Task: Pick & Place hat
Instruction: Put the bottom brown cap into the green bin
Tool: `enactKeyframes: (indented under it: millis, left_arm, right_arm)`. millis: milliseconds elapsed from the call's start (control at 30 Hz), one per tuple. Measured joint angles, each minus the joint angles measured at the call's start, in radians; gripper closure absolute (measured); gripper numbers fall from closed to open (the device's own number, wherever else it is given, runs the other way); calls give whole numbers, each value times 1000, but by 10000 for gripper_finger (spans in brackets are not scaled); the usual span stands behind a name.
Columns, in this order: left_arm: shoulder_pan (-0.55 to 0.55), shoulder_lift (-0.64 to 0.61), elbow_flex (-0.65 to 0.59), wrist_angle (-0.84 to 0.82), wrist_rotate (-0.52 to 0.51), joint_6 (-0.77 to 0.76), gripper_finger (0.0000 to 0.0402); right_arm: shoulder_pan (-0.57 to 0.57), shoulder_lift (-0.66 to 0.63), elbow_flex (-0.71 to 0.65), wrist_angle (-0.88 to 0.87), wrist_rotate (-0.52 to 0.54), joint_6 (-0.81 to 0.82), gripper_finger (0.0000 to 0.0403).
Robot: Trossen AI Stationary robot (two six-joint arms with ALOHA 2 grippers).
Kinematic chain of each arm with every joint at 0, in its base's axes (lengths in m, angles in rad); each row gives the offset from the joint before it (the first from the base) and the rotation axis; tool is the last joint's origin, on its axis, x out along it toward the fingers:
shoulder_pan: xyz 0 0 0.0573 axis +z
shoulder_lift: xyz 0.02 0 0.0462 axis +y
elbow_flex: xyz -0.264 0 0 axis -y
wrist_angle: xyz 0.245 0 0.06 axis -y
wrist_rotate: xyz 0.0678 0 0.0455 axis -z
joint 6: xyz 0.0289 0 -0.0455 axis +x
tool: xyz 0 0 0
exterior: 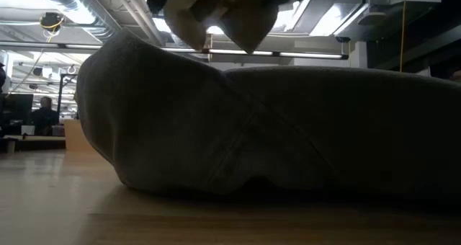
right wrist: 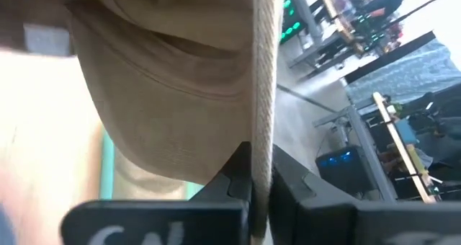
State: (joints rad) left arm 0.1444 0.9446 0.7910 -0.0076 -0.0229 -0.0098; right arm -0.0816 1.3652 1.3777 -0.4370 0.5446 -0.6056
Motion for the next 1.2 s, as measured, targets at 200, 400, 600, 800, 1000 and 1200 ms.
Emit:
enactKeyframes:
  millis: [200, 400, 600, 800, 1000, 1200]
  left_arm:
    - [-13, 0, 0, -38, 8, 60, 139]
    - [-15, 14, 0, 7, -84, 128, 139]
    - [-15, 43, 0, 14, -100, 140, 156]
    - [-15, 47, 0, 80, -231, 155, 256]
    - [-15, 34, 0, 127, -356, 155, 379]
    - [-14, 33, 0, 187, -498, 166, 377]
  right_arm:
    - [0, -5, 0, 29, -36, -4, 382]
    - [0, -3, 0, 30, -92, 35, 382]
    - [0, -3, 0, 28, -93, 80, 382]
    - [-1, -3, 0, 20, -91, 129, 382]
    - [-1, -3, 0, -21, -96, 207, 382]
    - [-1, -2, 0, -32, -120, 384, 380]
